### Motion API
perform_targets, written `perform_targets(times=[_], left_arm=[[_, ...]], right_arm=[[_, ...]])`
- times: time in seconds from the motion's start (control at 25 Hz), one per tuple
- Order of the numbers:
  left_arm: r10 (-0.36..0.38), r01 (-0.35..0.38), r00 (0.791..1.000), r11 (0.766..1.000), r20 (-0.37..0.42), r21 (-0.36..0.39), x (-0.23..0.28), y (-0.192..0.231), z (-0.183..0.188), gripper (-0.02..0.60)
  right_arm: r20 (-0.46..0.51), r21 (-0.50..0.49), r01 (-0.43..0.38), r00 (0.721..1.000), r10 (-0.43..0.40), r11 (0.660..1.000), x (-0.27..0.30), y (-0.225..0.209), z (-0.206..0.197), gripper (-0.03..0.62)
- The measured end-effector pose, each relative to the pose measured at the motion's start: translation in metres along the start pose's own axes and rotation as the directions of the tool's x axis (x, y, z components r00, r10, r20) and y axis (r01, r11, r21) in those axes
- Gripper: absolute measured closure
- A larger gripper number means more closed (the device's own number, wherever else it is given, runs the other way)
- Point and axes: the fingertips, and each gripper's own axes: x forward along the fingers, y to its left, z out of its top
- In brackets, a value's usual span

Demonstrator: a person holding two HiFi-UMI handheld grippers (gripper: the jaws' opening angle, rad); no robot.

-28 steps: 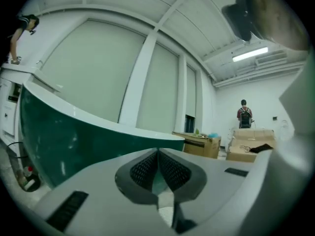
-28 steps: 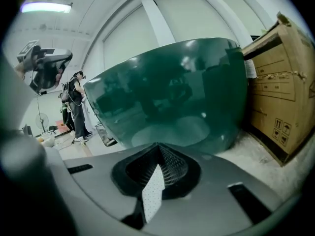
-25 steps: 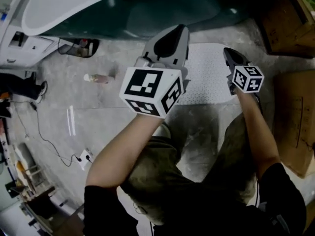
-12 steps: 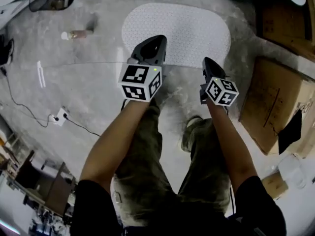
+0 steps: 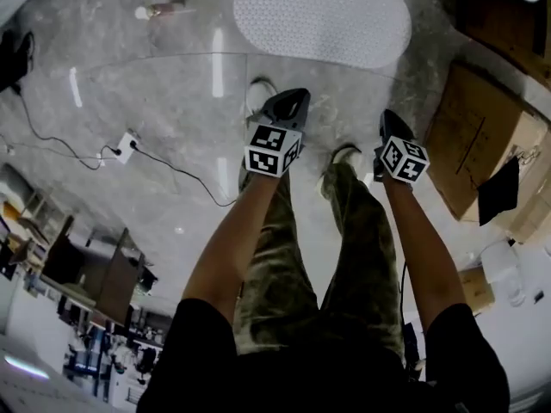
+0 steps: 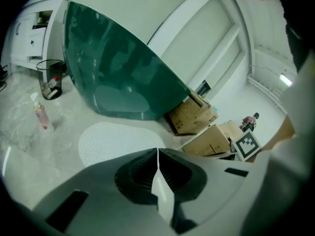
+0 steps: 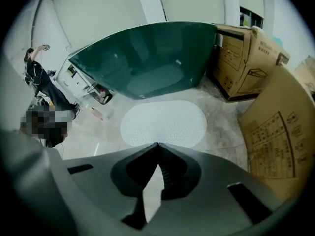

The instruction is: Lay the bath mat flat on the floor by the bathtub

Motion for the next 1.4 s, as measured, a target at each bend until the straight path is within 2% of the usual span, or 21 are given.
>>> perform_targets(times=[0.12,0.24,0.44,0.52,0.68,0.8,1.04,1.24,1.4], left_arm=[[-0.019,0.018,1.000,0.999,-0.022,-0.039,-0.033,-0.016,-0.002,0.555],[-0.026,0.025,0.999,0.999,-0.047,-0.033,-0.064,-0.023,0.010,0.555],[-0.007,0.006,0.997,1.000,-0.077,-0.006,-0.117,-0.019,0.051,0.555],[-0.010,0.011,0.998,1.000,-0.061,0.015,-0.134,-0.023,0.078,0.555],[-0.077,0.078,0.997,0.992,-0.012,0.099,-0.172,-0.044,0.137,0.555],[-0.105,0.099,0.994,0.986,0.037,0.136,-0.208,-0.055,0.177,0.555],[-0.136,0.117,0.977,0.986,0.165,0.119,-0.286,-0.088,0.253,0.555],[-0.103,0.072,0.963,0.989,0.250,0.130,-0.352,-0.113,0.300,0.555],[-0.073,0.020,0.948,0.985,0.309,0.170,-0.390,-0.154,0.326,0.555]], right_arm=[[-0.102,-0.029,0.020,0.994,-0.023,0.999,-0.032,0.005,-0.015,0.571],[-0.167,-0.037,-0.035,0.986,0.028,0.999,-0.060,0.038,-0.013,0.571],[-0.137,-0.077,-0.112,0.985,0.100,0.991,-0.119,0.092,0.026,0.571],[-0.135,-0.073,-0.104,0.986,0.094,0.992,-0.144,0.098,0.039,0.571],[-0.109,-0.059,-0.049,0.993,0.042,0.997,-0.191,0.109,0.069,0.571],[-0.075,-0.041,-0.021,0.997,0.017,0.999,-0.225,0.124,0.095,0.571],[0.075,-0.028,-0.013,0.997,0.015,1.000,-0.329,0.146,0.170,0.571],[0.233,-0.111,-0.027,0.971,0.052,0.993,-0.413,0.167,0.239,0.571],[0.353,-0.281,-0.012,0.928,0.115,0.960,-0.477,0.172,0.288,0.571]])
